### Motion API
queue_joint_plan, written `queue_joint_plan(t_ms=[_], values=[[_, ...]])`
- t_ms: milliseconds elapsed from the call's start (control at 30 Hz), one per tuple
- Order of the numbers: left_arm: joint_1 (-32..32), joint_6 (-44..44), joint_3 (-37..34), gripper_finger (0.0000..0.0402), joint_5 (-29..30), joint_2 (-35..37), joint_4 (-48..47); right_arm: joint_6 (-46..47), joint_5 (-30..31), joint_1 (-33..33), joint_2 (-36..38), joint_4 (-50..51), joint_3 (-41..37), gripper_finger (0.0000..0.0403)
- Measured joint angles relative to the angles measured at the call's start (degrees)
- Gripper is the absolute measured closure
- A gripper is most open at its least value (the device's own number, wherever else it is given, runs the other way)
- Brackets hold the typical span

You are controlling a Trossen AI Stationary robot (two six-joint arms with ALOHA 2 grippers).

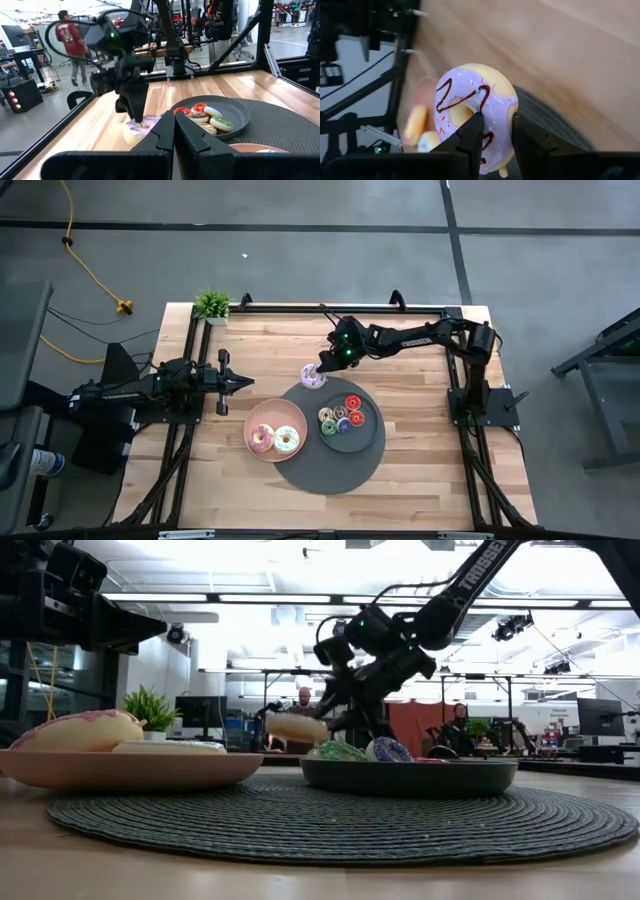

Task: Pick & Place donuts
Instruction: Put the big purple donut on the pink plate

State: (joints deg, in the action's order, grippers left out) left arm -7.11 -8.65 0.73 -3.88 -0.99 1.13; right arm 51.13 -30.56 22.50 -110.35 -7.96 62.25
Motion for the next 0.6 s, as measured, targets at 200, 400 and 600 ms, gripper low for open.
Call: queue_joint_plan(t_ms=[200,400,600], values=[[0.0,0.0,0.0,0.0401,0.0,0.0,0.0,-0.7,-1.6,-2.1,2.5,1.1,1.6,0.0313],[0.0,0.0,0.0,0.0401,0.0,0.0,0.0,-7.6,-2.9,-5.7,2.6,10.9,9.4,0.0312],[0.0,0.0,0.0,0.0401,0.0,0.0,0.0,-16.7,0.9,-9.6,2.4,22.3,17.5,0.0312]])
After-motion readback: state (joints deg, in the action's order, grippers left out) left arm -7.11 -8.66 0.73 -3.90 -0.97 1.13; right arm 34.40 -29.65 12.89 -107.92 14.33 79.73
